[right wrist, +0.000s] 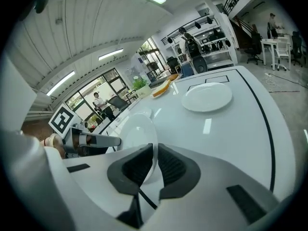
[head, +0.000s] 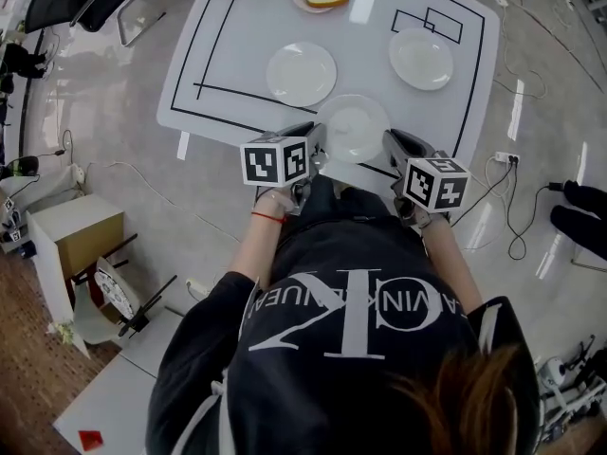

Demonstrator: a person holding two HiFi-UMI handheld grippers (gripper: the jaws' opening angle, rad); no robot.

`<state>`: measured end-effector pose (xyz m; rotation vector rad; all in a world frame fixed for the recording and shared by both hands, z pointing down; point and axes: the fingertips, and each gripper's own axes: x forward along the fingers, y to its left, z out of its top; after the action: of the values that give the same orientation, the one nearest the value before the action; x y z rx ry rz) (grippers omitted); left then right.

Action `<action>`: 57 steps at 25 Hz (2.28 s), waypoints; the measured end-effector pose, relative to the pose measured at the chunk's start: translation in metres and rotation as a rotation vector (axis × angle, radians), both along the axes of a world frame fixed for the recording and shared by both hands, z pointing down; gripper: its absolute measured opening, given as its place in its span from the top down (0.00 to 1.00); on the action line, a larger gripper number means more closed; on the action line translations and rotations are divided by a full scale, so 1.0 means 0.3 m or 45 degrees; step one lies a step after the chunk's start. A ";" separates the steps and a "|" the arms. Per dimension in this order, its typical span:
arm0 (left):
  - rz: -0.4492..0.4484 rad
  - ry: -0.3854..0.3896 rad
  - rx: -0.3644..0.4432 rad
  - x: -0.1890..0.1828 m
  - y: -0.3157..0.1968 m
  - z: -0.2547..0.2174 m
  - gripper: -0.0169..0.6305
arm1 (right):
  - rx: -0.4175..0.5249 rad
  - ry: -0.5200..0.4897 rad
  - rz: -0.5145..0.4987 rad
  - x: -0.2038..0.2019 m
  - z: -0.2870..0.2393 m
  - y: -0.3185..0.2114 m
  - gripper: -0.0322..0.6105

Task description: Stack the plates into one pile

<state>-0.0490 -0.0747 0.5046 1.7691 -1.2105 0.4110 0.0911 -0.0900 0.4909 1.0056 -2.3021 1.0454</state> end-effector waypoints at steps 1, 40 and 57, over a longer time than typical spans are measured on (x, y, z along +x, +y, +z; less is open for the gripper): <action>-0.005 0.003 0.000 -0.020 -0.011 -0.003 0.88 | 0.002 -0.004 -0.002 -0.021 -0.005 -0.013 0.90; 0.302 -0.271 -0.040 -0.440 -0.345 0.051 0.81 | 0.029 0.156 0.088 -0.465 0.056 -0.353 0.86; 0.477 -0.387 0.100 -0.430 -0.406 0.019 0.82 | 0.115 0.259 0.161 -0.458 0.039 -0.367 0.82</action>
<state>-0.1781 -0.1966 0.5104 2.0599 -1.1066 0.8873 -0.0464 -0.2001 0.5025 1.2467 -2.1598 0.8489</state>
